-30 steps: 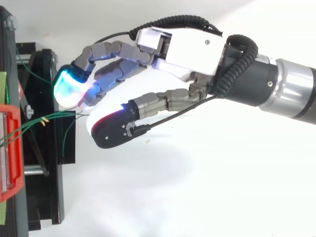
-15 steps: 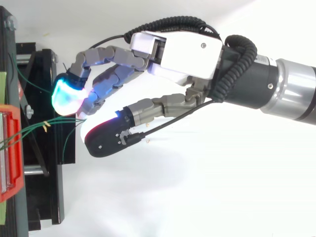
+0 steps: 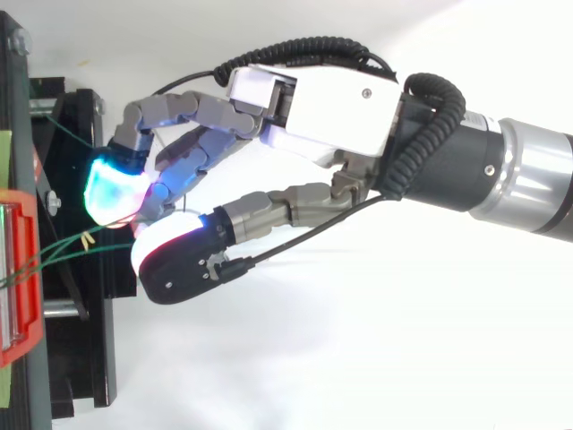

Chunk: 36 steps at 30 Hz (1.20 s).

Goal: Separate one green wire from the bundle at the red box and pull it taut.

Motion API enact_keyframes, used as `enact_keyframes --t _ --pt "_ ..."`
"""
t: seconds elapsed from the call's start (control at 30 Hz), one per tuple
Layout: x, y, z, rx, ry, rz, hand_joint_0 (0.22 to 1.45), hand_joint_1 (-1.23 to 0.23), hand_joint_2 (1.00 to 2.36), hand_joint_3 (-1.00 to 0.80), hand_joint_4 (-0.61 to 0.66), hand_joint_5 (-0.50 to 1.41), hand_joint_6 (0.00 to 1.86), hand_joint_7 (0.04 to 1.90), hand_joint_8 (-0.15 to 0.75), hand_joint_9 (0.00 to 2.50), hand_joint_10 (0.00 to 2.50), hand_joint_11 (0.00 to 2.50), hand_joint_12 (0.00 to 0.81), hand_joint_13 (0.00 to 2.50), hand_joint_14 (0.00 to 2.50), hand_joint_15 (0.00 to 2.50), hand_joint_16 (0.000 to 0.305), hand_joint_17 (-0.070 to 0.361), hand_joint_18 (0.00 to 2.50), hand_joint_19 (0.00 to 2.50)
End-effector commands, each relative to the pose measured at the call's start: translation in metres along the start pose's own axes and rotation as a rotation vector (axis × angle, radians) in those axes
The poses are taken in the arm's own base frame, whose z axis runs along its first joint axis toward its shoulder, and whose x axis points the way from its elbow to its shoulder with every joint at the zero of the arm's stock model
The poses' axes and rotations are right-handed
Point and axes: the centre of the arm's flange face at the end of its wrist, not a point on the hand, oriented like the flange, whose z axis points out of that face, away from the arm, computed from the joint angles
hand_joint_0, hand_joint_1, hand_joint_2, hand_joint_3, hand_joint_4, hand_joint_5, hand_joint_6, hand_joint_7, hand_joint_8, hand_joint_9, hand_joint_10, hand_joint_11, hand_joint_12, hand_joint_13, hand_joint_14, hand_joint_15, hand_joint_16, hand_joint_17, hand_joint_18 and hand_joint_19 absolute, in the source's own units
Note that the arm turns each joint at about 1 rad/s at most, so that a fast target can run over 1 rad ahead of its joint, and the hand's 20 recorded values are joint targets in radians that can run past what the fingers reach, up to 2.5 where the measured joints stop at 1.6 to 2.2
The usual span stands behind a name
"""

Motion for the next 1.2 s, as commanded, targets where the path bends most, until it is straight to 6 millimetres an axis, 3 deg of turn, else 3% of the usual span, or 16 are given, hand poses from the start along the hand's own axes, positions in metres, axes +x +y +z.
enact_keyframes --t 0.0,0.33,0.7,0.93,1.1,1.17 --pt "0.002 0.003 0.001 -0.004 0.0 0.0 0.6 -0.62 1.01 -0.43 0.27 -0.09 0.5 1.13 0.291 0.93 0.02 0.37 0.33 0.82 0.01 0.35 0.052 0.116 0.7 0.36" --pt "0.008 0.004 -0.001 0.008 -0.029 -0.014 0.61 -0.62 1.01 -0.43 0.26 -0.08 0.5 1.15 0.292 0.94 0.02 0.38 0.328 0.83 0.01 0.35 0.051 0.115 0.7 0.36" --pt "0.012 0.007 -0.001 0.002 -0.066 -0.02 0.61 -0.68 1.01 -0.39 0.18 -0.08 0.52 1.37 0.289 0.94 0.02 0.45 0.328 0.86 0.02 0.4 0.051 0.116 0.71 0.37" --pt "0.02 0.009 -0.002 -0.005 -0.056 -0.02 0.62 -0.72 1.01 -0.35 0.16 -0.14 0.7 1.08 0.286 0.96 0.02 0.62 0.33 0.94 0.02 0.52 0.052 0.116 0.72 0.4" --pt "0.025 0.011 -0.002 -0.01 -0.053 -0.018 0.62 -0.73 1.01 -0.38 0.19 -0.15 0.74 0.99 0.288 0.99 0.02 0.66 0.328 0.96 0.02 0.54 0.051 0.116 0.72 0.4" --pt "0.025 0.011 -0.002 -0.011 -0.053 -0.017 0.61 -0.72 1.01 -0.41 0.2 -0.13 0.62 1.15 0.293 1.03 0.02 0.66 0.331 0.98 0.02 0.54 0.052 0.116 0.72 0.4"
